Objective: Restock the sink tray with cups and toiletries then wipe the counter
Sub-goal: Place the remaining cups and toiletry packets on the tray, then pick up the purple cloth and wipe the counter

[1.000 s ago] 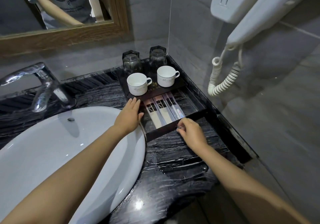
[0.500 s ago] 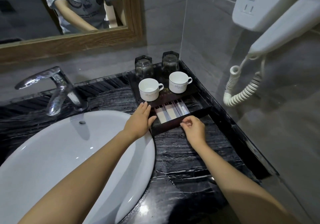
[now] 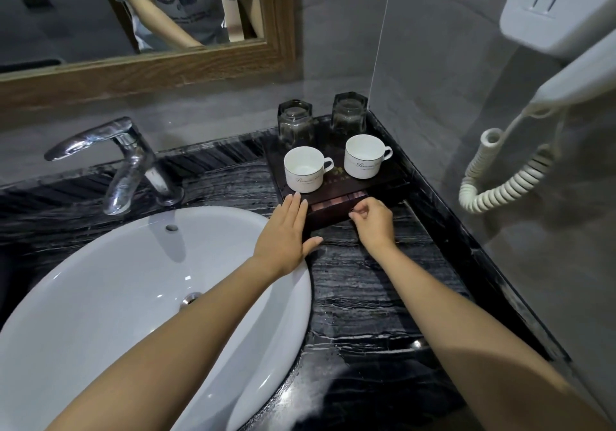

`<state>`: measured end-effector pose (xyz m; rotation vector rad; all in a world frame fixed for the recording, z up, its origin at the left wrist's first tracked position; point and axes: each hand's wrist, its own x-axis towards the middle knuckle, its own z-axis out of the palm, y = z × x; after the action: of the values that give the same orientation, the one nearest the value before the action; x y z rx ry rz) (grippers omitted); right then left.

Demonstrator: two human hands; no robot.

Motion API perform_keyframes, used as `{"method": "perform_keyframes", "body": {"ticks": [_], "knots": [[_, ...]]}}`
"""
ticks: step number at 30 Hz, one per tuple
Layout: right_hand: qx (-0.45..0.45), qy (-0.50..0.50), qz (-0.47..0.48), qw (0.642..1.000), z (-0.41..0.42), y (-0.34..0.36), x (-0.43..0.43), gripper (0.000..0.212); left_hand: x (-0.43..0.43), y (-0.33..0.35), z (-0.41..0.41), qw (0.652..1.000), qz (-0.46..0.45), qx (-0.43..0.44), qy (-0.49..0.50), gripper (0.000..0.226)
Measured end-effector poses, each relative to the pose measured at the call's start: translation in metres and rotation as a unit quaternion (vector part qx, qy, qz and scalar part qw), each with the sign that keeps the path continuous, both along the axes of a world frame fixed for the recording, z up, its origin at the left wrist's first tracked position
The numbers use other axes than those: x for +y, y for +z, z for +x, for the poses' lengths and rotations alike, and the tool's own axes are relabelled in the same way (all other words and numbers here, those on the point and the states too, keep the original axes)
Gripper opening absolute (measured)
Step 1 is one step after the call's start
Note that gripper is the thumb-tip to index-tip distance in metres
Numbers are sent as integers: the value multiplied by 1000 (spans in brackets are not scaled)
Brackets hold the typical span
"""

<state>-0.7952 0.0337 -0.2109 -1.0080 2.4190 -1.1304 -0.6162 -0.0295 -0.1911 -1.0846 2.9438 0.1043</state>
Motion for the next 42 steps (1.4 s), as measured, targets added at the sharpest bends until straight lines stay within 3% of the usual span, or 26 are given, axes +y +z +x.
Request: {"method": "perform_keyframes", "body": {"ticks": [13,23,26,31,35,40,42], "knots": [[9,22,34,999,3,7,-10,15,1,-2,-2,1000,-4,-26,-1,83],[51,67,197,977,35,35,8,61,13,7,16,999,27,3,31,72],[47,95,266,958,45,52,16,70,16,20,27,998,55,-25,35,68],[65,223,370,899,66,88,25,75,14,46,53,991,99,-86,34,66],[84,299,400,862,94,110,34,77,18,57,82,984,123,-118,60,63],[133,346,420,828,145,126,39,47,34,66,141,971,192,-100,102,58],[159,350,424,820,175,131,44,60,44,71,171,969,206,-81,108,57]]}}
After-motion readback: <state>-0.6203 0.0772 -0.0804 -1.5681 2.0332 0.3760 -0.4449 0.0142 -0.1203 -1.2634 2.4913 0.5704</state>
